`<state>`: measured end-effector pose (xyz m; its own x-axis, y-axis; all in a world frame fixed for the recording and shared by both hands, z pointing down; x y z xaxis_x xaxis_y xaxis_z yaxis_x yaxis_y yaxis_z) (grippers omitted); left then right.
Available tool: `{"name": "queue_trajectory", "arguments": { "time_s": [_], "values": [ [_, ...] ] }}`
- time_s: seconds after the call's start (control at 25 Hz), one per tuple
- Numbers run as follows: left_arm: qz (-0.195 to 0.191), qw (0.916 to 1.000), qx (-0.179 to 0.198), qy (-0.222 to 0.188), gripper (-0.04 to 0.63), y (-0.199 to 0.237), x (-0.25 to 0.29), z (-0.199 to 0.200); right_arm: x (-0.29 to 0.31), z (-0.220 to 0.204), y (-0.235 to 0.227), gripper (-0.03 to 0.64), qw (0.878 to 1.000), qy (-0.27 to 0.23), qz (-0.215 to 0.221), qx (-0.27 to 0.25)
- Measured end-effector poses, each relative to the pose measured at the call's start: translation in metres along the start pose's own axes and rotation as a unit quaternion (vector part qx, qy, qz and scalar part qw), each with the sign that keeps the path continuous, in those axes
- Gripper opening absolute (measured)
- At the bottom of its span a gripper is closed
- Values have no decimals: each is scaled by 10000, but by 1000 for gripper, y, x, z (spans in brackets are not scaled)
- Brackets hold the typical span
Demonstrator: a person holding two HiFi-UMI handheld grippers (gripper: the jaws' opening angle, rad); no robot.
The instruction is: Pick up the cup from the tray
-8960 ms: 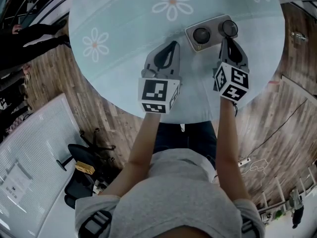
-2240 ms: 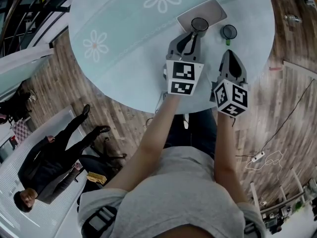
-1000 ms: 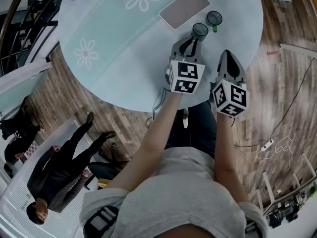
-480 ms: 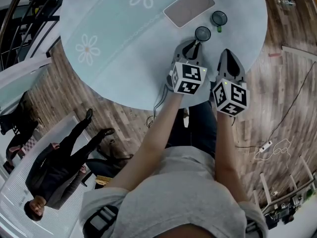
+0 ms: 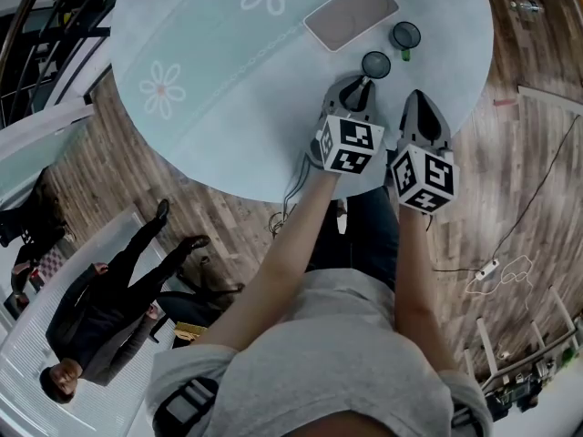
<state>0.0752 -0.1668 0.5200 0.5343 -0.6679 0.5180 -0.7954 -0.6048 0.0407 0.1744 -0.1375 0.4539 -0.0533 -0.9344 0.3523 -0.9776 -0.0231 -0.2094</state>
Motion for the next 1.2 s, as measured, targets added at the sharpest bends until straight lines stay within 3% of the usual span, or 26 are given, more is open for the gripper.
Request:
{"name": "queue_trajectory", "arguments": {
  "time_s": [0.56,0.92,1.2],
  "values": [
    [-56,9986,-298,-443,100,13,-20,30,3,8,12,8,9999,-79,84,-64],
    [180,9941,-220,-1050,11,31,-47,71,3,26,31,8,9992,-278,240,-132],
    [286,9904,-201,-1337,8,40,-71,92,-2,40,51,8,9979,-447,395,-236]
  ]
}}
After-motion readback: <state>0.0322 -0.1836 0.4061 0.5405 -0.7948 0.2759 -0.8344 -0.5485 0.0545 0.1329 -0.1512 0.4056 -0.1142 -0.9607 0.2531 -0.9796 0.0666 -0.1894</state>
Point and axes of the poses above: the fingertips, and each gripper's own axes: x forward along the fingers, y to its left, z out of its top, the point moved 3 cm from there along -x, backward along the fingers, and after that the axes turned 8 degrees about -y, right-handed, at the moved point
